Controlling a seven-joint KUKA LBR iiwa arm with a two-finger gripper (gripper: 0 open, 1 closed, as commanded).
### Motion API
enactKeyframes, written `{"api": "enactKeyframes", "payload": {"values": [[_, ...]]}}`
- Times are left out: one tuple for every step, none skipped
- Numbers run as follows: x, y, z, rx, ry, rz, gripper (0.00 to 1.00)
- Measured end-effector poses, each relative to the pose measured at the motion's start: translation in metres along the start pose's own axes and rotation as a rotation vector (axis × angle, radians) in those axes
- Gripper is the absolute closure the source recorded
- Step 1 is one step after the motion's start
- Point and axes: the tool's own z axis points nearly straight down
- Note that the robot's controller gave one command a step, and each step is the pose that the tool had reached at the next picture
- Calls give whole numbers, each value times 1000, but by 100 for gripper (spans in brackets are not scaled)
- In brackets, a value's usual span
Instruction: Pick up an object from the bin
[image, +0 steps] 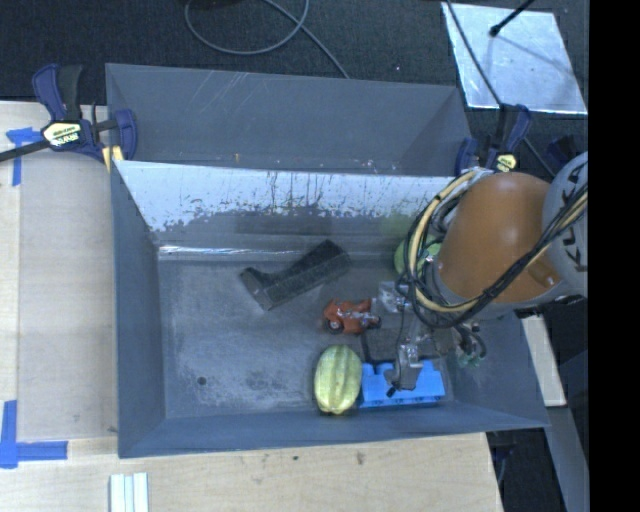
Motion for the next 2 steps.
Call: {"api": "enactKeyframes", "payload": {"values": [[2,1,40,1,-6,-43,0],[-9,-8,74,0,-18,-31,100]]}}
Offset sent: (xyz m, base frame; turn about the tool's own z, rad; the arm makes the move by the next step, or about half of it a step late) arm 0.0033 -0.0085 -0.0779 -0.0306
